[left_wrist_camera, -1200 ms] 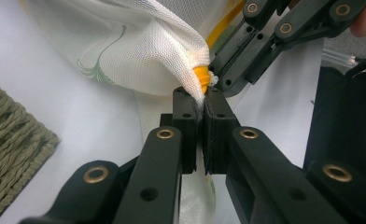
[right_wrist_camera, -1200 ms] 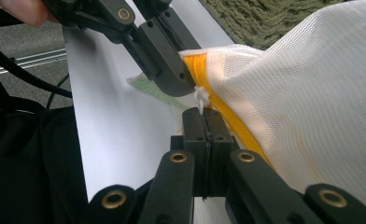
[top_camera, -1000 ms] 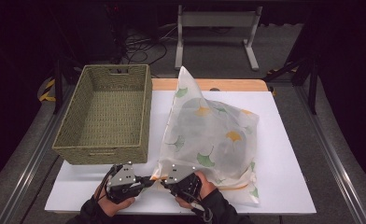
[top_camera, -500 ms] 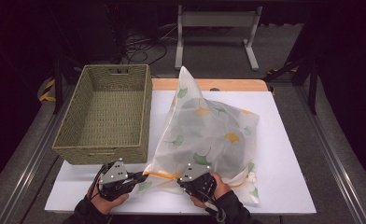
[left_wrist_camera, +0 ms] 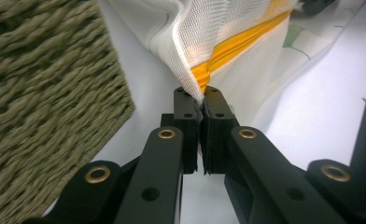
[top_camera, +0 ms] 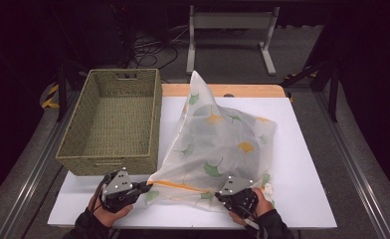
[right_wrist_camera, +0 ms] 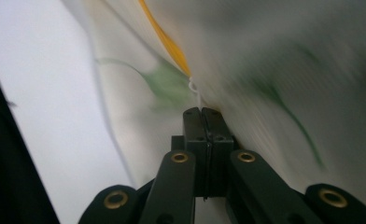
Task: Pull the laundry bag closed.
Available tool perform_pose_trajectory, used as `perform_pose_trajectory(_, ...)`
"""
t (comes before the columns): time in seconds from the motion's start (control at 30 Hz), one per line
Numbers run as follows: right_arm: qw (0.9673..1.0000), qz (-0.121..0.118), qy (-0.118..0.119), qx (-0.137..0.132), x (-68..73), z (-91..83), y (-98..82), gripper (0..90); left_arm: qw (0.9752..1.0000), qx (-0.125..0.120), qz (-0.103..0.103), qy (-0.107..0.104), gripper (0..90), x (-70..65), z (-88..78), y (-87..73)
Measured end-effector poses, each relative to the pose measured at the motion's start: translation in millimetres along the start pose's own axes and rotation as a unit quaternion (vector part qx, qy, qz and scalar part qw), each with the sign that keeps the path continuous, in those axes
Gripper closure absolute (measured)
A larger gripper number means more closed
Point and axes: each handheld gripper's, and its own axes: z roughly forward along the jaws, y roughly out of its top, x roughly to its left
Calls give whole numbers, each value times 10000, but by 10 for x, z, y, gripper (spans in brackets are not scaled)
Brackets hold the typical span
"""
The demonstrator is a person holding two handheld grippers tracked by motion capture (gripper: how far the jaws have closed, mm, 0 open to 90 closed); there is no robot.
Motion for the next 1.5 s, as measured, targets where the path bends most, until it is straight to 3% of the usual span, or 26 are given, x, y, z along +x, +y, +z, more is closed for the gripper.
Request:
perform_pose_trajectory(0.23, 9983, 443, -359, 99, -261, -224, -331, 900, 9999, 90, 36, 68, 865, 23, 23, -9)
perform_pose_trajectory(0.47, 9931, 831, -809, 178, -477, -425, -650, 900, 9997, 161, 56, 167, 865, 68, 36, -19)
perform_pose_trajectory(0.6, 9907, 961, -942, 181, -531, -494, -736, 900, 9996, 181, 100, 209, 866, 83, 29, -23)
perform_pose_trajectory(0.67, 9877, 1124, -1072, 168, -606, -563, -835, 900, 9995, 182, 91, 221, 866, 102, 14, -34)
perform_pose_trajectory(0.83, 9852, 1283, -1129, 117, -688, -625, -914, 900, 9994, 197, 173, 244, 867, 106, 0, -35)
perform_pose_trajectory(1.1, 9846, 1194, -1268, 164, -719, -617, -898, 900, 9987, 273, 329, 274, 867, 84, 8, -42)
perform_pose_trajectory(1.5, 9799, 1212, -1570, 190, -865, -593, -895, 900, 9977, 396, 518, 206, 865, 18, 131, -11)
